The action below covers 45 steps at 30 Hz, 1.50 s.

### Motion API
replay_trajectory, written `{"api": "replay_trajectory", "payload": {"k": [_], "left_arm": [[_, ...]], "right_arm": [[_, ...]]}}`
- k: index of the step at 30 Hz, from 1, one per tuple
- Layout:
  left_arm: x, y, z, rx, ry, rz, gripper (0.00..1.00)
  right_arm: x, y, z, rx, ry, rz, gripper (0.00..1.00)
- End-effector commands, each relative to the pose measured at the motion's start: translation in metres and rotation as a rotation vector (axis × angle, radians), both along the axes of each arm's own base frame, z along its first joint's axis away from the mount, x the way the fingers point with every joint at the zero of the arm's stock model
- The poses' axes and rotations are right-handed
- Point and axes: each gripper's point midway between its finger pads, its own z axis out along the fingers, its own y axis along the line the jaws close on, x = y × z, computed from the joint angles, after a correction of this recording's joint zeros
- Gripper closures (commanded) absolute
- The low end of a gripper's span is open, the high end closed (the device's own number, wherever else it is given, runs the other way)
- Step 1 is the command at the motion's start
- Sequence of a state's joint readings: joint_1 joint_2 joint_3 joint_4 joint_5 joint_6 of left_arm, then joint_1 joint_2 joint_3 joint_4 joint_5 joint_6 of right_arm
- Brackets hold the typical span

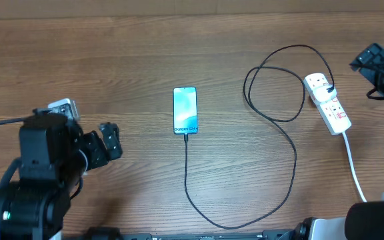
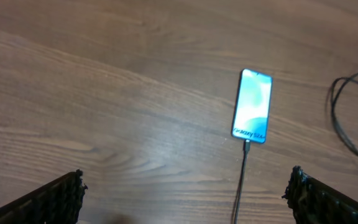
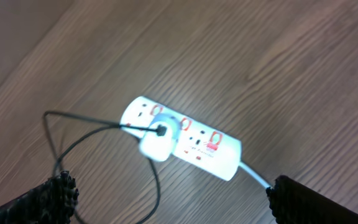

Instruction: Plug charger to phone and switch on socket

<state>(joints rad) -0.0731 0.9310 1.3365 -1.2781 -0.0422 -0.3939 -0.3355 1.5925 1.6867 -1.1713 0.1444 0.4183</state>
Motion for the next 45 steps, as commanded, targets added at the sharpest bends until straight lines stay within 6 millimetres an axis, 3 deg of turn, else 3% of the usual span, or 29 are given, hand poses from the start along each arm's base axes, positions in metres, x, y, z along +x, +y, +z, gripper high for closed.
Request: {"api": "replay_trajectory", "payload": {"k": [1, 6, 8, 11, 19, 24, 26, 30, 37, 45], "left_arm": [[0.006, 0.0, -0.008, -0.016, 0.035, 0.031, 0.0], [0.016, 0.0, -0.021, -0.009, 0.094, 0.034, 0.01], [0.021, -0.001, -0.028, -0.006, 0.128, 0.034, 0.01], [0.026, -0.001, -0.037, -0.002, 0.166, 0.035, 0.0], [0.04, -0.016, -0.065, -0.063, 0.29, 0.004, 0.0], [0.047, -0.023, -0.043, -0.095, 0.169, -0.037, 0.01], [0.041, -0.023, -0.028, -0.081, 0.105, -0.064, 0.01], [0.005, -0.02, -0.004, -0.053, -0.014, -0.109, 0.0], [-0.051, -0.007, -0.014, -0.047, -0.187, -0.055, 0.0], [-0.068, 0.012, -0.012, -0.022, -0.28, 0.054, 0.0]], "right_arm": [[0.0, -0.025, -0.018, -0.023, 0.052, -0.058, 0.0], [-0.001, -0.054, -0.057, -0.053, 0.18, -0.088, 0.0], [-0.001, -0.06, -0.076, -0.036, 0.231, -0.09, 0.0], [-0.001, -0.061, -0.089, -0.021, 0.267, -0.091, 0.0], [0.007, -0.065, -0.09, -0.039, 0.25, -0.071, 0.0], [0.008, -0.065, -0.09, -0.057, 0.258, -0.024, 0.0], [0.009, -0.066, -0.089, -0.06, 0.257, -0.018, 0.0], [0.012, -0.067, -0.088, -0.065, 0.244, -0.019, 0.01], [0.021, -0.071, -0.084, -0.084, 0.202, -0.023, 0.0], [0.025, -0.073, -0.082, -0.091, 0.186, -0.023, 0.0]]}}
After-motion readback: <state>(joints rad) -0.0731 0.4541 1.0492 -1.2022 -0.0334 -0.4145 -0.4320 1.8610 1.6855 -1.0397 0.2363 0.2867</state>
